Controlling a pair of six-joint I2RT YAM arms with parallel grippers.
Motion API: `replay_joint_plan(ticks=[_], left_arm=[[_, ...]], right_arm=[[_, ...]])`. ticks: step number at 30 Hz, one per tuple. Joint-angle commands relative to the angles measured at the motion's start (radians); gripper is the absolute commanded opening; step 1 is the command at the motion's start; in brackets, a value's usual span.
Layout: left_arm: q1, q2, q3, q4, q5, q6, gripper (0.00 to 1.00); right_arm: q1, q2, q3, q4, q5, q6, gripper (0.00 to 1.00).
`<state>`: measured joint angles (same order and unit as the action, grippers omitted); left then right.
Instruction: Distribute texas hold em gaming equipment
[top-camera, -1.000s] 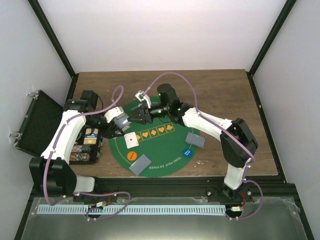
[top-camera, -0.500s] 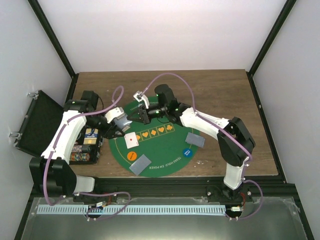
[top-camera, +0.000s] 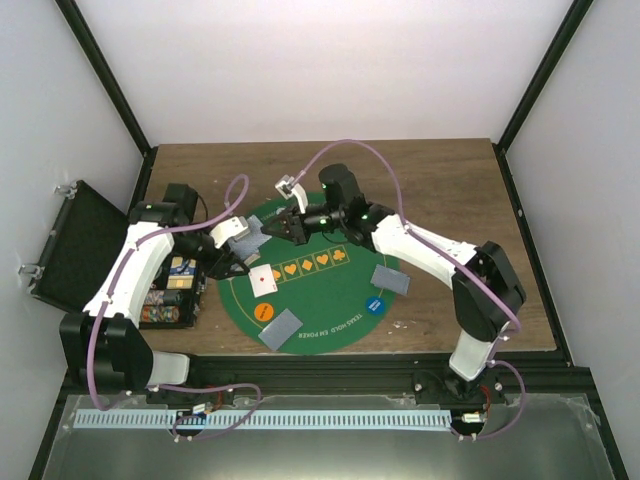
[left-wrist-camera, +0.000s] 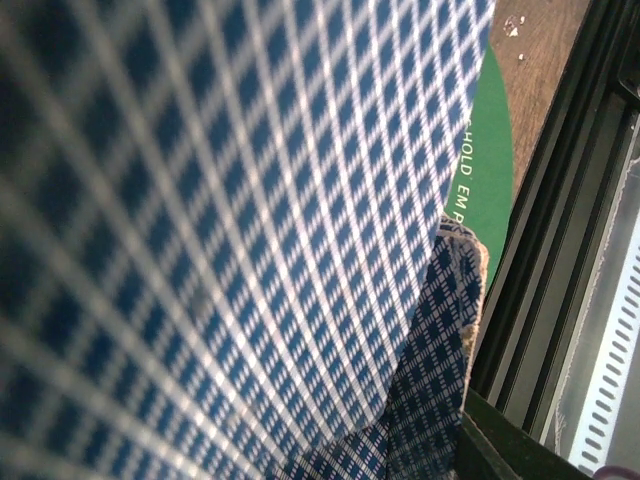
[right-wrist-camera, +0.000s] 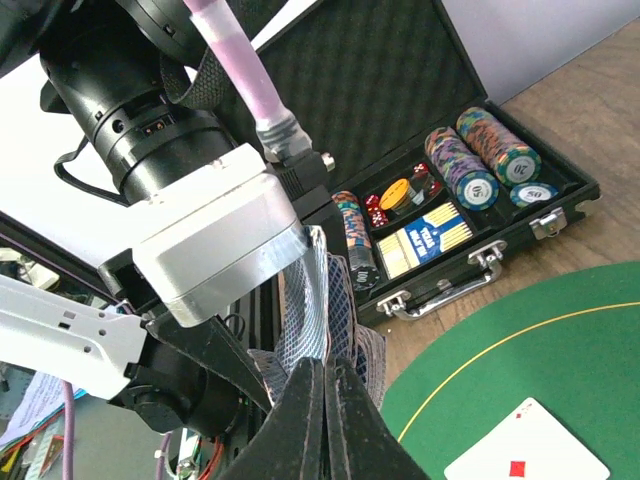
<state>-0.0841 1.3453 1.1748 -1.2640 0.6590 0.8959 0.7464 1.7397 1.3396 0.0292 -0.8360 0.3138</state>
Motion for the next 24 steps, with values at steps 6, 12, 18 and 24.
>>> replay_joint_plan(ticks=[6, 12, 18, 24], left_arm=[[0.000, -0.012, -0.027, 0.049, 0.015, -0.023, 0.48], [0.025, -0.011, -0.032, 0.070, 0.019, -0.047, 0.48], [0.109, 0.000, -0.038, 0.115, 0.037, -0.102, 0.48], [0.139, 0.010, -0.032, 0.135, 0.023, -0.142, 0.48]], right_arm=[[-0.058, -0.106, -0.022, -0.077, 0.026, -0.077, 0.01], [-0.098, -0.172, -0.029, -0.157, 0.086, -0.145, 0.01], [-0.101, -0.256, -0.061, -0.203, 0.220, -0.314, 0.01], [0.019, -0.275, -0.189, -0.169, 0.586, -0.716, 0.01]])
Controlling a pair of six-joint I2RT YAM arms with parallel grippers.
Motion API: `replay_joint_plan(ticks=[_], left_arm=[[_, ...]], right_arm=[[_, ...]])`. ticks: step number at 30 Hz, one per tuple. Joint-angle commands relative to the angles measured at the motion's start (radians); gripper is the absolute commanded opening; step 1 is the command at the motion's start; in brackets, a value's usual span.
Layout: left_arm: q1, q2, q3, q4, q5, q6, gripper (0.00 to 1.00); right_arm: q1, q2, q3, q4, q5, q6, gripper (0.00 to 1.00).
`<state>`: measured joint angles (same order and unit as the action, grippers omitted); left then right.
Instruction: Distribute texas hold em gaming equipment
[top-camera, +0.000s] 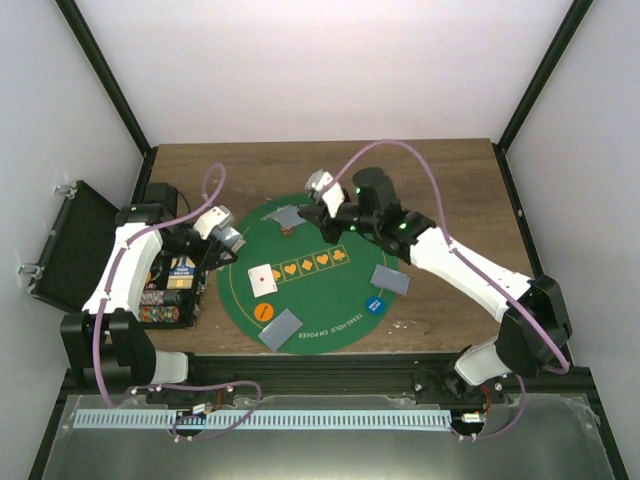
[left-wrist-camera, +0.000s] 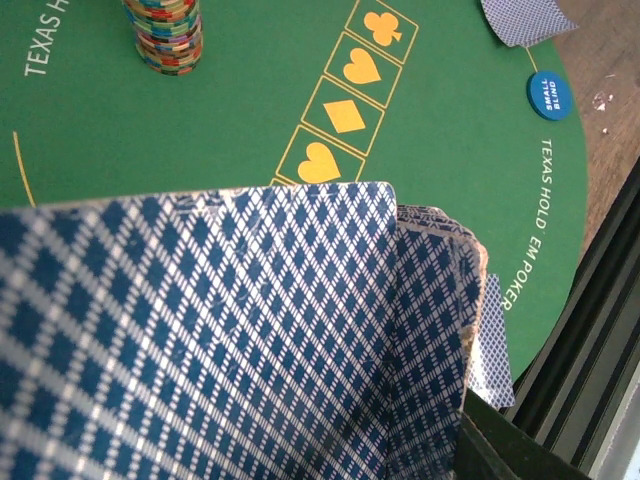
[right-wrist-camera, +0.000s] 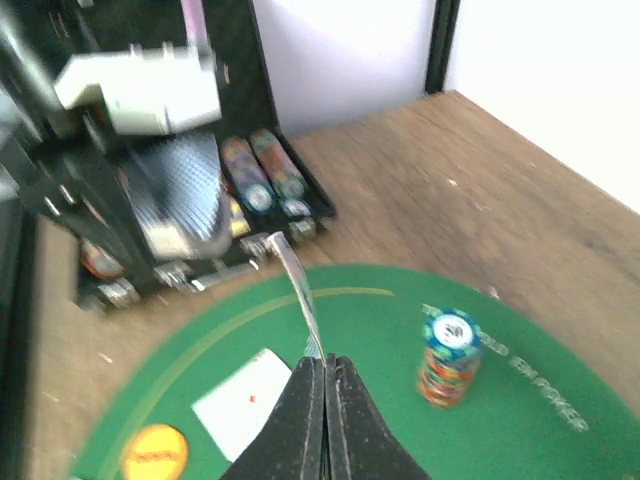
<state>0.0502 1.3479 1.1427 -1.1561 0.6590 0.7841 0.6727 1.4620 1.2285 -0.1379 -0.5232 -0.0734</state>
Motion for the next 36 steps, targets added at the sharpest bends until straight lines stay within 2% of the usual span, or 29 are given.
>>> replay_joint_plan(ticks=[1, 5, 9, 14, 22, 28, 36], left_arm=[[0.005, 0.005, 0.000, 0.029, 0.023, -0.033, 0.48], [0.006, -0.006, -0.005, 0.031, 0.024, -0.034, 0.48], [0.005, -0.014, -0.012, 0.030, 0.024, -0.029, 0.48], [0.008, -0.019, -0.010, 0.024, 0.024, -0.026, 0.48], [0.007, -0.010, -0.008, 0.026, 0.030, -0.026, 0.49], [0.007, -0.013, -0.007, 0.019, 0.030, -0.021, 0.49], [0.007, -0.006, -0.007, 0.020, 0.034, -0.020, 0.49]], right_arm=[[0.130, 0.009, -0.107, 0.021, 0.333, -0.417, 0.01], [0.241, 0.059, -0.214, 0.181, 0.482, -0.684, 0.01], [0.292, 0.145, -0.232, 0.262, 0.551, -0.826, 0.01], [0.307, 0.236, -0.207, 0.295, 0.641, -0.885, 0.01], [0.316, 0.304, -0.278, 0.362, 0.622, -1.015, 0.01], [0.329, 0.359, -0.272, 0.306, 0.598, -1.090, 0.01], [0.336, 0.378, -0.263, 0.245, 0.583, -1.100, 0.01]])
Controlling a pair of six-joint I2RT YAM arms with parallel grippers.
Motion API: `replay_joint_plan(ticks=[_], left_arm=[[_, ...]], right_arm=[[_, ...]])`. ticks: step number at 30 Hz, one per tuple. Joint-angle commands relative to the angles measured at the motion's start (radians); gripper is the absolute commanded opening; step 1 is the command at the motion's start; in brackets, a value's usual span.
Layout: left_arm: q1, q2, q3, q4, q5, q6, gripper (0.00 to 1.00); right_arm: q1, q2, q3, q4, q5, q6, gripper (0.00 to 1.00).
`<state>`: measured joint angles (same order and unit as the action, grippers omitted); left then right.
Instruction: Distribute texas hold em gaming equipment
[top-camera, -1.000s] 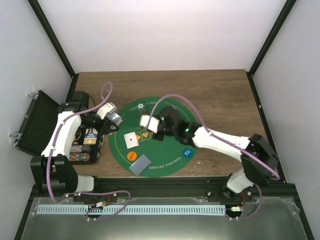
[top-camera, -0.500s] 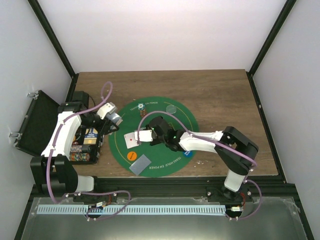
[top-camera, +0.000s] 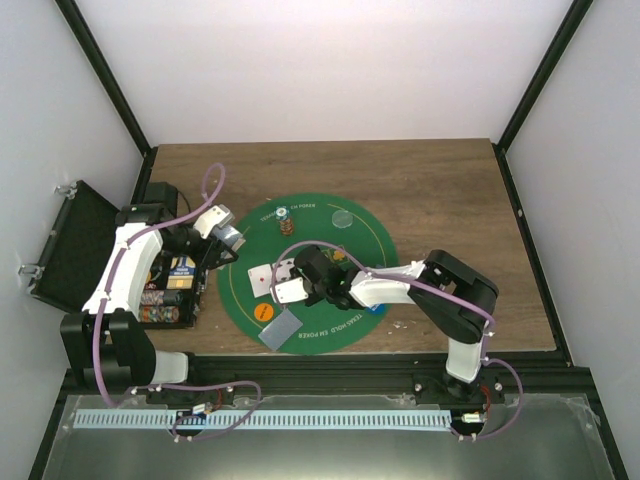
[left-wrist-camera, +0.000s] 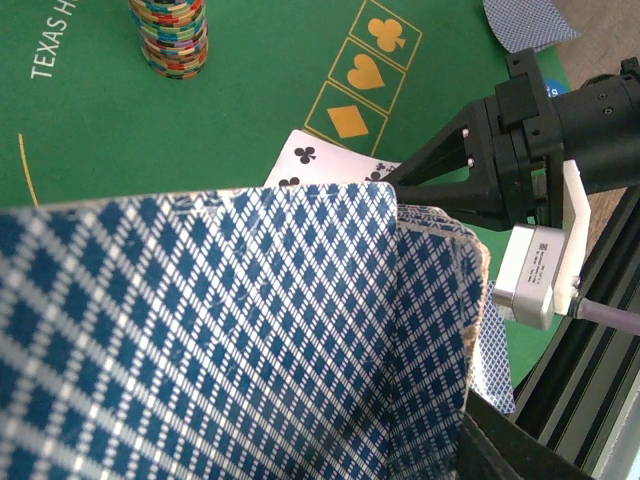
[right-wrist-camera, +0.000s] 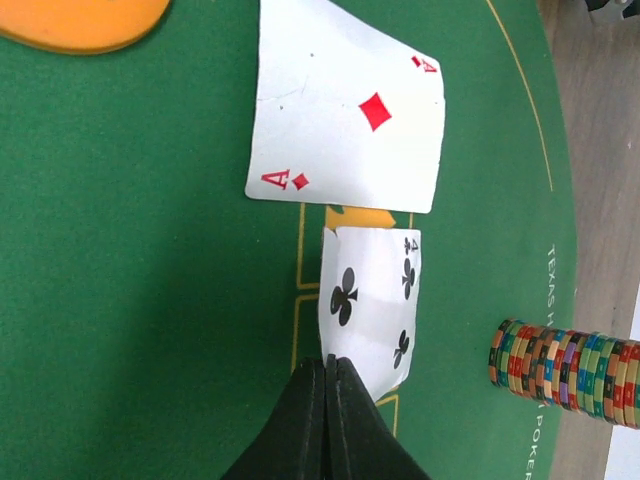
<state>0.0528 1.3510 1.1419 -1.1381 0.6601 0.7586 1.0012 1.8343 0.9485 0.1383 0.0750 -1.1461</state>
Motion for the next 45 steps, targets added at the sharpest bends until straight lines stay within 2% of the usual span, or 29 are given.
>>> replay_joint_plan(ticks=[1, 10, 21, 23, 30, 34, 35, 37, 40, 42, 44, 45], left_arm=[[0.004, -0.010, -0.007, 0.002, 0.033, 0.005, 0.49], [0.004, -0.013, -0.008, 0.001, 0.032, 0.007, 0.49], [0.004, -0.016, -0.010, 0.000, 0.033, 0.011, 0.49], [0.004, -0.015, -0.010, 0.001, 0.033, 0.011, 0.49], [0.004, -0.015, -0.007, -0.006, 0.036, 0.022, 0.50], [0.004, -0.020, -0.010, -0.005, 0.038, 0.025, 0.50], [0.004, -0.020, -0.008, -0.008, 0.041, 0.030, 0.50], [0.004, -0.017, -0.007, -0.019, 0.051, 0.043, 0.50], [-0.001, -0.015, 0.000, -0.037, 0.068, 0.061, 0.50], [-0.012, -0.012, 0.008, -0.059, 0.071, 0.076, 0.50], [-0.038, -0.010, 0.021, -0.088, 0.066, 0.099, 0.50], [-0.057, -0.011, 0.025, -0.099, 0.059, 0.108, 0.50]], right_arm=[[0.007, 0.007, 0.016, -0.038, -0.015, -0.034, 0.01], [0.010, 0.046, 0.077, -0.084, -0.030, 0.003, 0.01], [0.015, 0.059, 0.075, -0.096, -0.029, -0.008, 0.01], [0.021, 0.059, 0.075, -0.100, -0.030, -0.004, 0.03], [0.030, -0.003, 0.077, -0.098, -0.049, 0.093, 0.28], [0.028, -0.106, 0.067, -0.044, -0.062, 0.242, 0.45], [0.028, -0.143, 0.064, -0.025, -0.068, 0.305, 0.51], [0.020, -0.219, 0.051, 0.008, -0.104, 0.445, 0.68], [-0.026, -0.339, 0.021, 0.049, -0.231, 0.683, 0.90], [-0.089, -0.394, 0.006, 0.074, -0.350, 0.859, 0.98], [-0.173, -0.421, 0.007, 0.094, -0.533, 1.070, 1.00], [-0.212, -0.422, 0.015, 0.102, -0.584, 1.125, 1.00]])
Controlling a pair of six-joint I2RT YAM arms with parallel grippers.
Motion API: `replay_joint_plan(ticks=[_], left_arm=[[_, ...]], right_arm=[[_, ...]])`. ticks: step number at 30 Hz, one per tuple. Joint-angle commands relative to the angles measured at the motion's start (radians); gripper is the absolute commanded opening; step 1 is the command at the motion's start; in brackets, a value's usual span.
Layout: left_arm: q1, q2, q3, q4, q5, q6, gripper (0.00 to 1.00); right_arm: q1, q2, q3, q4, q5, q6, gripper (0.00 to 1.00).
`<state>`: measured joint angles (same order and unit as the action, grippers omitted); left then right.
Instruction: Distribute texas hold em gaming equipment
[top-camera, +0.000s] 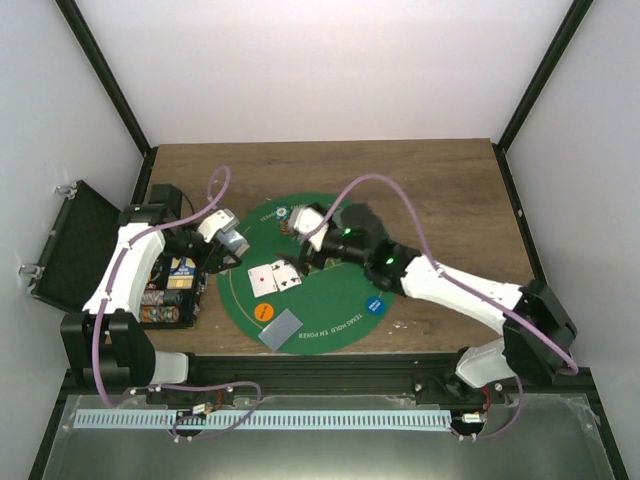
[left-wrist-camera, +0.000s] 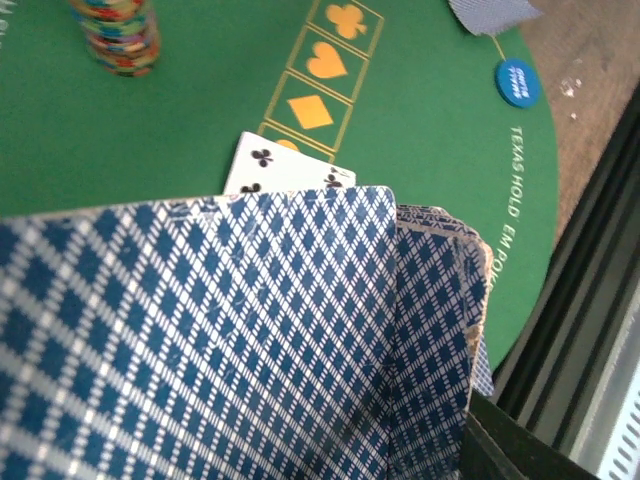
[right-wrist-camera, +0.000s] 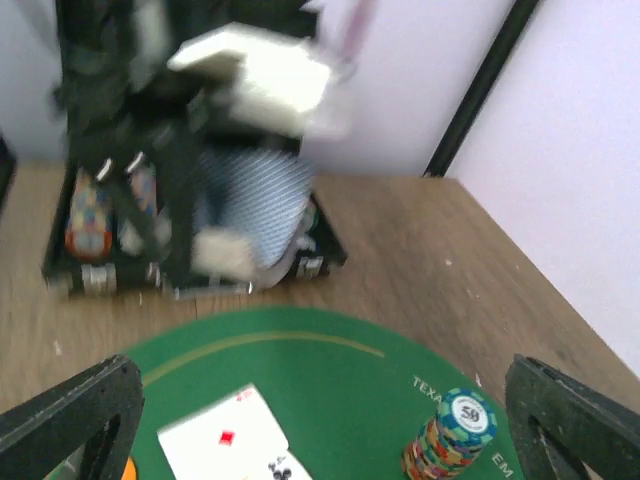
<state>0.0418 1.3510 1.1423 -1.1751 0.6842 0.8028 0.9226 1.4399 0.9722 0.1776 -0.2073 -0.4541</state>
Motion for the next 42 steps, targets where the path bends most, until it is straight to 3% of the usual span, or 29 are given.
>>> replay_joint_plan(ticks=[1, 4, 7, 11, 18, 32, 38, 42], left_arm=[[-0.071, -0.015, 0.028, -0.071, 0.027, 0.071, 0.50], [-0.140, -0.029, 0.038, -0.087, 0.014, 0.090, 0.50], [-0.168, -0.035, 0.064, -0.106, 0.012, 0.102, 0.50], [-0.187, -0.035, 0.084, -0.136, -0.004, 0.121, 0.50], [-0.193, -0.039, 0.057, -0.126, -0.006, 0.120, 0.50], [-0.197, -0.040, 0.064, -0.116, 0.023, 0.110, 0.50], [-0.196, -0.046, 0.063, -0.115, 0.022, 0.114, 0.48], [-0.196, -0.046, 0.059, -0.112, 0.017, 0.116, 0.48]], right_arm=[[-0.167, -0.021, 0.008, 0.065, -0.402, 0.535, 1.00], [-0.228, 0.040, 0.080, 0.054, -0.561, 0.718, 0.99], [-0.235, 0.126, 0.181, -0.001, -0.654, 0.801, 0.97], [-0.233, 0.221, 0.205, 0.087, -0.742, 0.929, 0.93], [-0.186, 0.311, 0.279, 0.125, -0.792, 0.947, 0.91], [-0.119, 0.461, 0.428, 0.047, -0.715, 0.926, 0.88], [-0.120, 0.434, 0.408, -0.025, -0.640, 0.878, 0.79], [-0.128, 0.383, 0.366, -0.066, -0.570, 0.838, 0.67]])
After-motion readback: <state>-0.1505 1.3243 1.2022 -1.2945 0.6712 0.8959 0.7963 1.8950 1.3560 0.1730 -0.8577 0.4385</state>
